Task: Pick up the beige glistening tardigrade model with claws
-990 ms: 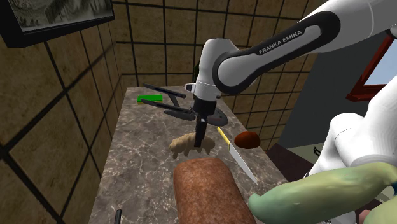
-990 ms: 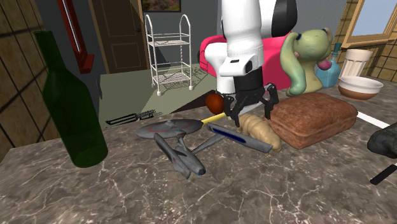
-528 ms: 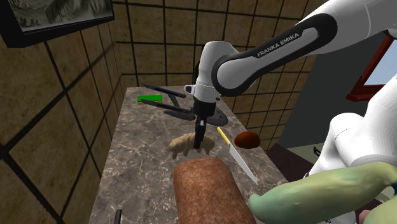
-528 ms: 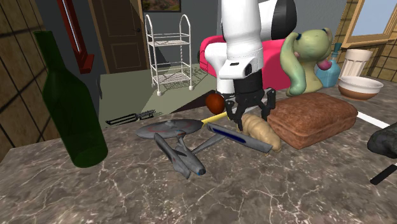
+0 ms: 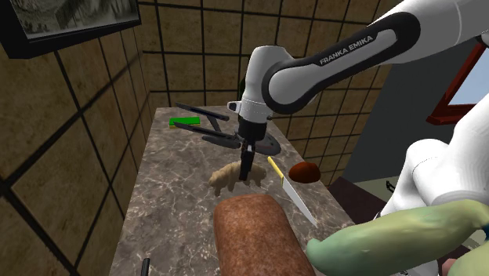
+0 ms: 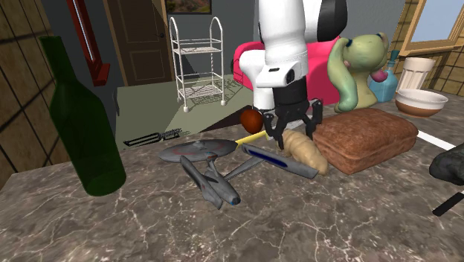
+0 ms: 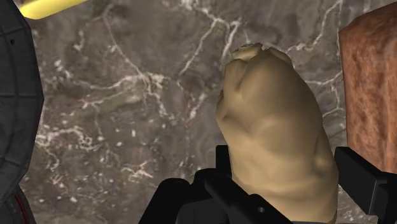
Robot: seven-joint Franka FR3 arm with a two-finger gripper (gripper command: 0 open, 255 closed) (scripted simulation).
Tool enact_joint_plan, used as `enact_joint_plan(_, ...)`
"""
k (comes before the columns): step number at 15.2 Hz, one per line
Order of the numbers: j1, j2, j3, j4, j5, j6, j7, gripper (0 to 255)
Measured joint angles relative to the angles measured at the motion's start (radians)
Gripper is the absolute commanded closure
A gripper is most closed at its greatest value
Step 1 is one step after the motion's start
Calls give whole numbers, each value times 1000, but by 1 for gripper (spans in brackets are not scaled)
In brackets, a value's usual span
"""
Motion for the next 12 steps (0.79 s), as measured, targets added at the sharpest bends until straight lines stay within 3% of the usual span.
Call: enact_joint_plan(12, -8, -69, -9, 96, -25, -163, 39, 255)
